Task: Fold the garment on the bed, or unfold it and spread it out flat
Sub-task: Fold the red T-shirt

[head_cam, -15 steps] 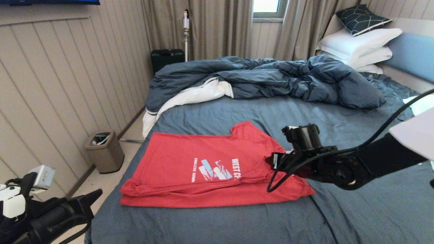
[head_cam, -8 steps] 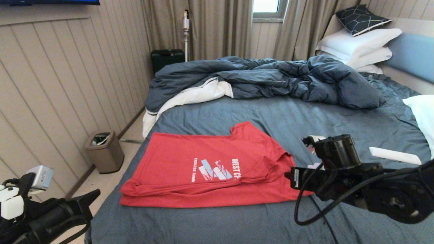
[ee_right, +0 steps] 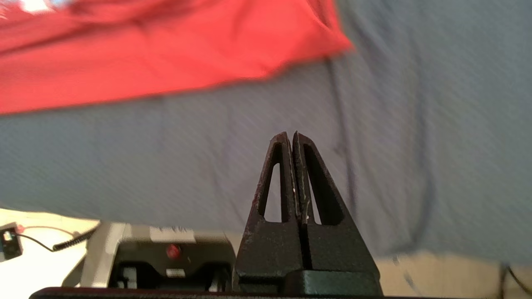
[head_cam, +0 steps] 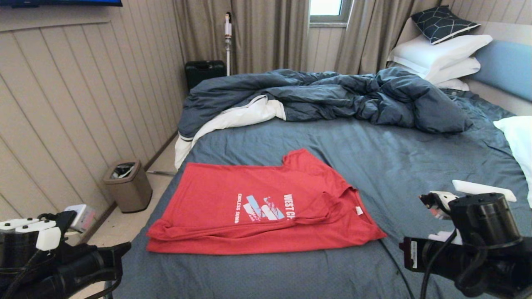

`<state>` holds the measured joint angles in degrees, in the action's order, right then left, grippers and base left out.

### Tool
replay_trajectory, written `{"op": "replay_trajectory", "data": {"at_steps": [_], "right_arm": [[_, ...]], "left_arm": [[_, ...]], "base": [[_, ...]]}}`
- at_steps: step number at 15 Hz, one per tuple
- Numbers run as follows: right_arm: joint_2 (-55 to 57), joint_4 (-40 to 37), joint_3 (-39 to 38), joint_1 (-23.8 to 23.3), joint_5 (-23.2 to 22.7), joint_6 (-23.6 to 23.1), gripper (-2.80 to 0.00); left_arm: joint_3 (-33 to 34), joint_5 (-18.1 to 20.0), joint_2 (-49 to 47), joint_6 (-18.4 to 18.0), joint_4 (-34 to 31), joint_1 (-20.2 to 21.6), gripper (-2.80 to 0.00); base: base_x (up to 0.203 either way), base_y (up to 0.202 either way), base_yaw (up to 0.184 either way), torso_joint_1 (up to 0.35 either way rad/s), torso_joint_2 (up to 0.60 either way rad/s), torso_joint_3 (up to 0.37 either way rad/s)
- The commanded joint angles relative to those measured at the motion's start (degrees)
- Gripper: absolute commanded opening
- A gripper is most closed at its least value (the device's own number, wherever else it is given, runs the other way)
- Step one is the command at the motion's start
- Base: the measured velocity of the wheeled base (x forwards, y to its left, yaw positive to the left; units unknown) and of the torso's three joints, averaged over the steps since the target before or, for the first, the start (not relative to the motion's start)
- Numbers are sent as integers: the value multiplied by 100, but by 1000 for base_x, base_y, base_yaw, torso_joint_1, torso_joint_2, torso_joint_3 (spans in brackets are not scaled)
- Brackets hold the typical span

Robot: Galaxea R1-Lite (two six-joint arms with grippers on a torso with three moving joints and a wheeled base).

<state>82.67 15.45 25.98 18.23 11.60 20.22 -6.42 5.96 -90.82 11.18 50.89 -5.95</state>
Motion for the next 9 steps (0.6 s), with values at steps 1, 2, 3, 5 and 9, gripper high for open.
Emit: {"op": "replay_trajectory", "data": {"at_steps": [1,2,3,5,9], "right_arm": [[-230,-231,171,-73,21,30,-280],[-210,-388,314,-81,33,71,-280],[-178,-483,417,-76,35,85,-280],[-116,-509,489,-30,36,87,-280],[-32,-490,496,-47,36,87,-280]], "left_arm": [[-311,309,-284,-176,-342,-14,-280],[-378,459,-350,-337,-455,-55,-280],[-411,488,-447,-419,-463,-61,-280],[-504,503,-622,-592,-463,-133,-280],[-531,495,-785,-612,-471,-491,-280]], "base": [[0,0,0,0,0,0],[0,0,0,0,0,0],[0,0,0,0,0,0],[0,0,0,0,0,0],[0,0,0,0,0,0]]}}
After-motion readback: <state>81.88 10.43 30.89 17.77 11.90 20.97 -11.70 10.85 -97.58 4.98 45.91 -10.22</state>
